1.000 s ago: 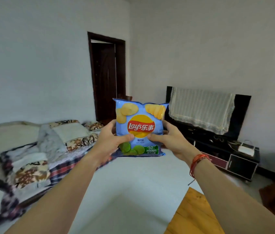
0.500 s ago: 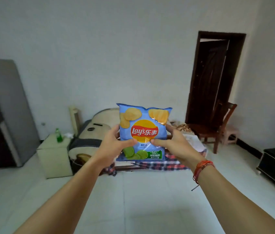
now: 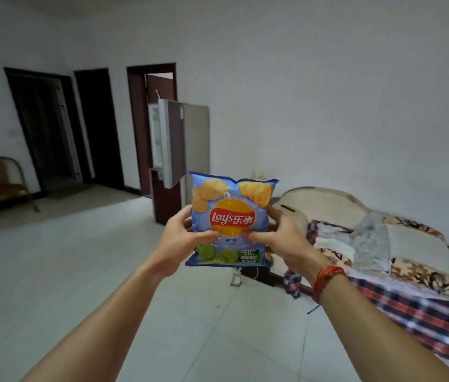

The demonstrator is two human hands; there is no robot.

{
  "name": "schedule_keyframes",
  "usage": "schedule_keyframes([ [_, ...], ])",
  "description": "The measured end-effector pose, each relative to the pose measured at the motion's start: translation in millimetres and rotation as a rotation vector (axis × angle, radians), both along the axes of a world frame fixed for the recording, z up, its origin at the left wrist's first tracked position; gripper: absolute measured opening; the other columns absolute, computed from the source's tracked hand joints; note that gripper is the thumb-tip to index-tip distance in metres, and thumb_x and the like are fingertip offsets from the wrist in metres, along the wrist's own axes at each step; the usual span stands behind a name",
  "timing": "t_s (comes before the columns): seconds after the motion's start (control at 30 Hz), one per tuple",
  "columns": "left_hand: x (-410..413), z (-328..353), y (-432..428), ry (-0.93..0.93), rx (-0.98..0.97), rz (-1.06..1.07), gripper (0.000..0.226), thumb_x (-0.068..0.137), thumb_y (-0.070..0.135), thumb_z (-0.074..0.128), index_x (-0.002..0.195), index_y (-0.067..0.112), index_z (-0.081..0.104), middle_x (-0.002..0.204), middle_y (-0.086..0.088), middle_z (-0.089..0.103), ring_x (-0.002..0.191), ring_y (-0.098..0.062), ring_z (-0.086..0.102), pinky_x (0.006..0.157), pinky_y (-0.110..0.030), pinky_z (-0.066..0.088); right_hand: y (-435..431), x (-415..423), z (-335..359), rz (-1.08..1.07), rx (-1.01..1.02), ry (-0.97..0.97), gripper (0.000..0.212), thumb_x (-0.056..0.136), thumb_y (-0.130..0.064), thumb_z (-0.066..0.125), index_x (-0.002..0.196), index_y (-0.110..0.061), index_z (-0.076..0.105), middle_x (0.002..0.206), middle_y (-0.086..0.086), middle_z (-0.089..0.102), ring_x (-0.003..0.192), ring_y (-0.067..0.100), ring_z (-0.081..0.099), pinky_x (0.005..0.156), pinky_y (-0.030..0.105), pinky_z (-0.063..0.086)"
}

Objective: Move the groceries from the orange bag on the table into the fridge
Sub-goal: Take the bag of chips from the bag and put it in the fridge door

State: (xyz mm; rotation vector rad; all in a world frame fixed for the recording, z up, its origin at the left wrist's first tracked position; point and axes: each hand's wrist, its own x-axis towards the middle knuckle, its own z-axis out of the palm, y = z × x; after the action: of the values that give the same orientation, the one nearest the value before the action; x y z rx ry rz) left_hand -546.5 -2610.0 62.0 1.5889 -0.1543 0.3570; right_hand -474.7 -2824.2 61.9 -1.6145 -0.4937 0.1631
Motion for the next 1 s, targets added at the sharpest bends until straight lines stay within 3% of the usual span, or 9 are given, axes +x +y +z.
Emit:
schedule_keyframes([
  [0.17,-52.7,-3.4,64.3,0.032,-0.018,0.134,0.046,0.076,-0.003,0.078,0.112,0.021,0.063,0.097,0.002,0.076,0.088,-0.019,0.074,0.065,-0.028,0.058,78.6,-21.5,-3.6,0.14,-0.019,0.027,0.069,0.078,0.001,0.082,0.137,-0.022,0.054,0.115,0.008,0.075,0.098,0.025,0.075,0.086,0.047,0.062],
  [0.3,-87.8,-2.3,100.3,0.032,-0.022,0.238,0.047,0.076,0.0,0.079,0.115,0.022,0.063,0.102,0.001,0.075,0.092,-0.021,0.073,0.068,-0.031,0.059,126.3,-38.4,-0.7,0.222,-0.038,0.033,0.066,0.079,-0.001,0.082,0.135,-0.023,0.055,0.112,0.007,0.075,0.094,0.024,0.076,0.073,0.037,0.063],
  [0.47,-115.6,0.6,124.1,0.031,-0.033,0.343,0.047,0.076,0.003,0.079,0.115,0.024,0.062,0.106,-0.002,0.074,0.096,-0.023,0.072,0.071,-0.035,0.06,165.5,-47.0,4.5,0.344,-0.054,0.004,0.057,0.08,-0.009,0.084,0.125,-0.032,0.057,0.118,0.003,0.072,0.1,0.022,0.074,0.076,0.038,0.063],
  [0.7,-120.8,0.7,139.9,0.023,-0.045,0.414,0.049,0.076,0.003,0.079,0.117,0.023,0.061,0.108,-0.002,0.073,0.096,-0.024,0.072,0.069,-0.034,0.06,190.3,-41.3,6.1,0.437,-0.027,0.013,0.059,0.08,-0.006,0.083,0.127,-0.032,0.057,0.114,0.002,0.074,0.091,0.018,0.076,0.069,0.032,0.061],
  [1.0,-91.6,-9.0,151.9,0.038,-0.04,0.457,0.053,0.075,0.007,0.081,0.121,0.021,0.06,0.11,-0.003,0.072,0.097,-0.023,0.072,0.071,-0.035,0.06,205.2,-4.7,1.1,0.496,-0.034,0.0,0.049,0.082,-0.004,0.08,0.113,-0.036,0.059,0.107,-0.003,0.075,0.087,0.014,0.076,0.066,0.028,0.06],
])
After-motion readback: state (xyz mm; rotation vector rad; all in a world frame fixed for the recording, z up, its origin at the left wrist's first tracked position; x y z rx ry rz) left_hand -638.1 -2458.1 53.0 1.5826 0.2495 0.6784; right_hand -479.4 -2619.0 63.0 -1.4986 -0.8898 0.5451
